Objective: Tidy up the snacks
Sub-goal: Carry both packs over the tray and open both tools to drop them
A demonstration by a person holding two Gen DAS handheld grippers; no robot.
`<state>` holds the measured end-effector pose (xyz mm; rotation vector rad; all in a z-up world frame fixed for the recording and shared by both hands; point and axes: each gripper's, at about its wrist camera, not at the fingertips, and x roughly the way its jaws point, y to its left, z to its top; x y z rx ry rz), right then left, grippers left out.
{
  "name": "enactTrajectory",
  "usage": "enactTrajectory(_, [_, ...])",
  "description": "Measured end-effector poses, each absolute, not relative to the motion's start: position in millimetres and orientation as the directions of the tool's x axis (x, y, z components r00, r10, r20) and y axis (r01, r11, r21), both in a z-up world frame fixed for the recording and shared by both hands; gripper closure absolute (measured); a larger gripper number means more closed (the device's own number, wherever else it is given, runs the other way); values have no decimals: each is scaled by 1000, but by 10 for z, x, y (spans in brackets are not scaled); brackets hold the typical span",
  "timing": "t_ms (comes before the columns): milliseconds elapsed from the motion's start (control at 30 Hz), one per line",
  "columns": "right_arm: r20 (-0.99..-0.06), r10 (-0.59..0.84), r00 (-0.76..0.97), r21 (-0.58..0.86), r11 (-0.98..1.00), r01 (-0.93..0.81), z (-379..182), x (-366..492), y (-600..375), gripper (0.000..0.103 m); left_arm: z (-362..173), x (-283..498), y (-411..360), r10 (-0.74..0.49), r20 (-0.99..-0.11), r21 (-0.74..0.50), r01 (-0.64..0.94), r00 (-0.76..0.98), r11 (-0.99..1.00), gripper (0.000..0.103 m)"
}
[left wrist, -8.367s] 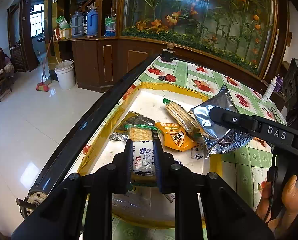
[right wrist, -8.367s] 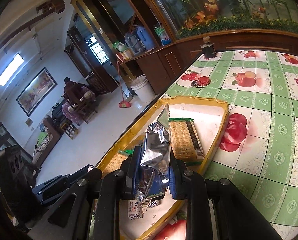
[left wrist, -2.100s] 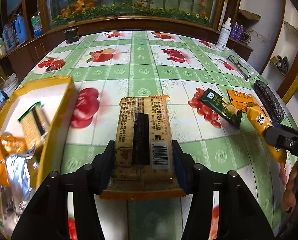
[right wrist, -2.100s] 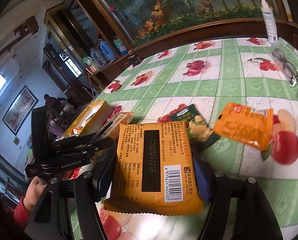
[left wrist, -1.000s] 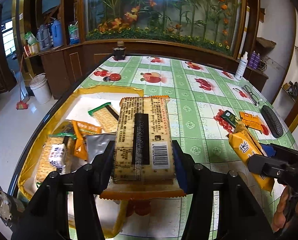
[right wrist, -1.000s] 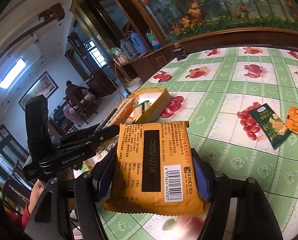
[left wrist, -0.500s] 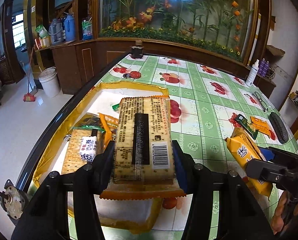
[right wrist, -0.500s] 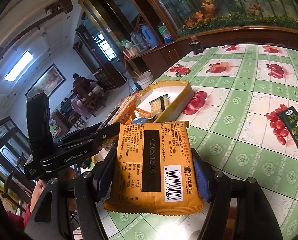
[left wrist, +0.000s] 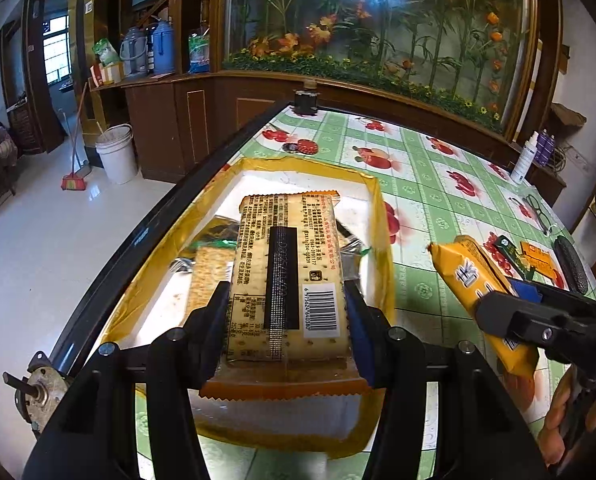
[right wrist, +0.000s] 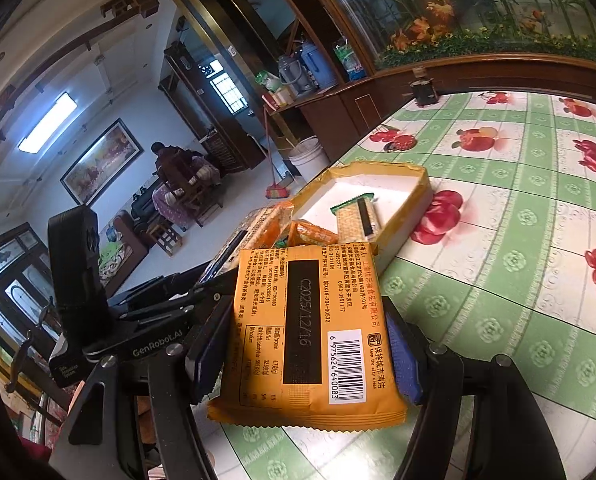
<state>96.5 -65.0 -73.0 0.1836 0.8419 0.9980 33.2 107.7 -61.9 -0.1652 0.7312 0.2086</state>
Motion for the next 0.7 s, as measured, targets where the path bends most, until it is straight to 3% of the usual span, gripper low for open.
enactTrajectory(700, [-601,733,319,415,628,-659,-824,1646,358,33,-684,260,1344,174,-679,-51,-282,713,958,50])
